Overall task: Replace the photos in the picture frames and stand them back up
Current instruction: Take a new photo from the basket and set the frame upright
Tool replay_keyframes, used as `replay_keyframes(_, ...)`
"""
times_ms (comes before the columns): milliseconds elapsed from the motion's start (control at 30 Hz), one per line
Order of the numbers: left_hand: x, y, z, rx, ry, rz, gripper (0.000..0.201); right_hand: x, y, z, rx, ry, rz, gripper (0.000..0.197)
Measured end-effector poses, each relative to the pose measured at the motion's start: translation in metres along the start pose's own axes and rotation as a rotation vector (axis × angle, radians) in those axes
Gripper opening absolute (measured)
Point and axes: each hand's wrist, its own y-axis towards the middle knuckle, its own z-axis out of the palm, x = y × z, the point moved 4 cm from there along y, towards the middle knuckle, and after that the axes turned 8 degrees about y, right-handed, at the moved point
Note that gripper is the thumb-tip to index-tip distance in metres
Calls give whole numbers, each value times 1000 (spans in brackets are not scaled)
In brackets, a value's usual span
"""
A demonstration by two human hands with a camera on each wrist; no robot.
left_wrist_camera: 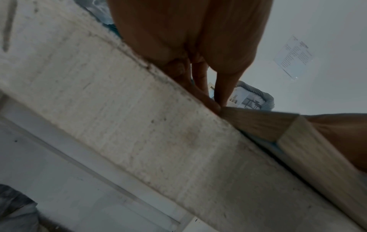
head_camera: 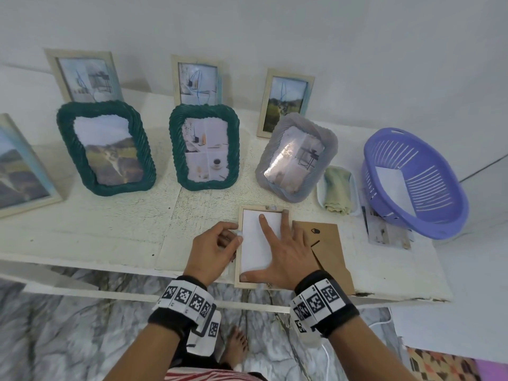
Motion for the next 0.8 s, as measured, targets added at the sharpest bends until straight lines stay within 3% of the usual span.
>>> replay_keyframes(300, 1, 1, -1, 43, 0, 13, 20, 5, -2, -5, -9, 80, 27, 135)
replay_keyframes(500, 0, 2, 0, 33, -1, 16, 21, 3, -14, -7, -29, 181, 50, 119)
replay_keyframes(633, -2, 2, -3, 40, 4, 6, 17, 7, -23, -17, -169, 228, 53, 115)
replay_keyframes(733, -19, -3, -11, -6, 101, 106, 17, 10, -37, -20, -268, 326, 43, 111)
replay_keyframes(800, -37, -9, -13, 91, -7, 125, 22, 15, -46, -18, -310, 378, 21, 111)
